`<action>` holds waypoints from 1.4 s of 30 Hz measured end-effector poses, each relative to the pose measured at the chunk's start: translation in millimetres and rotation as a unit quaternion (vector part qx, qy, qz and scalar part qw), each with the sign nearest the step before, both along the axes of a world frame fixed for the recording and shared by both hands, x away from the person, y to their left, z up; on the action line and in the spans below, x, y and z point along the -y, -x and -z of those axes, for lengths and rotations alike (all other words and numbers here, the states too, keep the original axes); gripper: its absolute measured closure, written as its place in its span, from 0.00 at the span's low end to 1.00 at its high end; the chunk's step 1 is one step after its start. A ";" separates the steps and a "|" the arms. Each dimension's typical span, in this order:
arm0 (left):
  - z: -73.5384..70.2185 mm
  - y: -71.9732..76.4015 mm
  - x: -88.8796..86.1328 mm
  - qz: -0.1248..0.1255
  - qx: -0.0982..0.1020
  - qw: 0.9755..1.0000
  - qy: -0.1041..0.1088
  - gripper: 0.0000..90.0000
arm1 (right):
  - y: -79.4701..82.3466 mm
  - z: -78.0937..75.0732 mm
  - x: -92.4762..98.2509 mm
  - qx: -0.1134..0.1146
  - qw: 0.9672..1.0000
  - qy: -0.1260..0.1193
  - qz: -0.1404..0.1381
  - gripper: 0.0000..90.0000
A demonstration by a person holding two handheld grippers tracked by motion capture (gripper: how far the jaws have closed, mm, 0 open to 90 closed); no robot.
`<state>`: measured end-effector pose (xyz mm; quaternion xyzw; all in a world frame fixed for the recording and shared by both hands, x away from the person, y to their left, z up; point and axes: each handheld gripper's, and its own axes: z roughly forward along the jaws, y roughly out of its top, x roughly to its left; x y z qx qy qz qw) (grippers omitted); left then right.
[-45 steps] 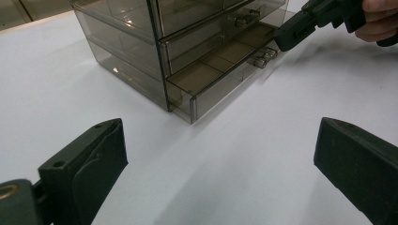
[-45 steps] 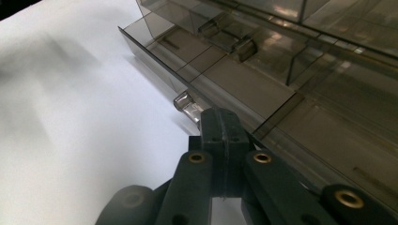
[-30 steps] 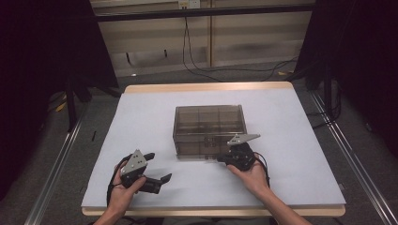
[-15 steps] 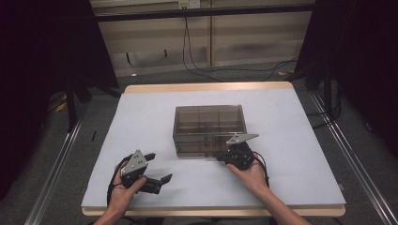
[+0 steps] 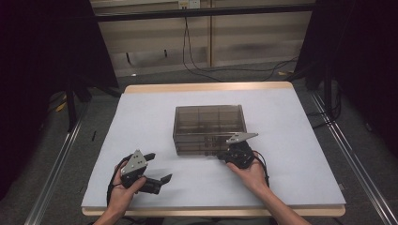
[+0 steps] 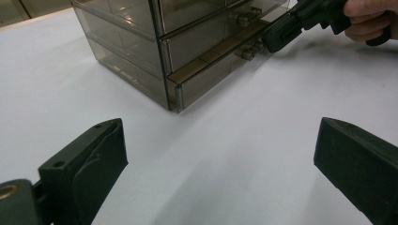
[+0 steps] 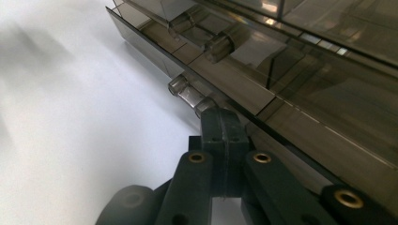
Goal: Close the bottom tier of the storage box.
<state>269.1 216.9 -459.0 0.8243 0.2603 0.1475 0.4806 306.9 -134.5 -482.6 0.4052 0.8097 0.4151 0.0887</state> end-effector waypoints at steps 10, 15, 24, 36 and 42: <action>-0.3 -0.5 -0.6 -0.005 0.000 1.000 -0.003 0.03 | -1.1 -0.8 -1.3 -0.001 1.000 0.007 0.000 1.00; -0.2 -0.4 -1.2 -0.006 0.000 1.000 -0.003 0.03 | -3.1 -3.4 -2.4 -0.002 1.000 0.008 -0.002 1.00; -0.6 0.7 -0.7 -0.004 0.001 1.000 -0.004 0.03 | -7.4 -1.3 -1.1 0.000 1.000 0.008 -0.004 1.00; 0.2 0.3 0.4 0.000 0.001 1.000 -0.005 0.03 | -11.7 -3.3 0.0 0.002 1.000 0.004 0.001 1.00; 1.2 -0.1 1.3 0.000 -0.003 1.000 -0.005 0.03 | -12.6 -2.4 -0.5 0.002 1.000 0.003 -0.002 1.00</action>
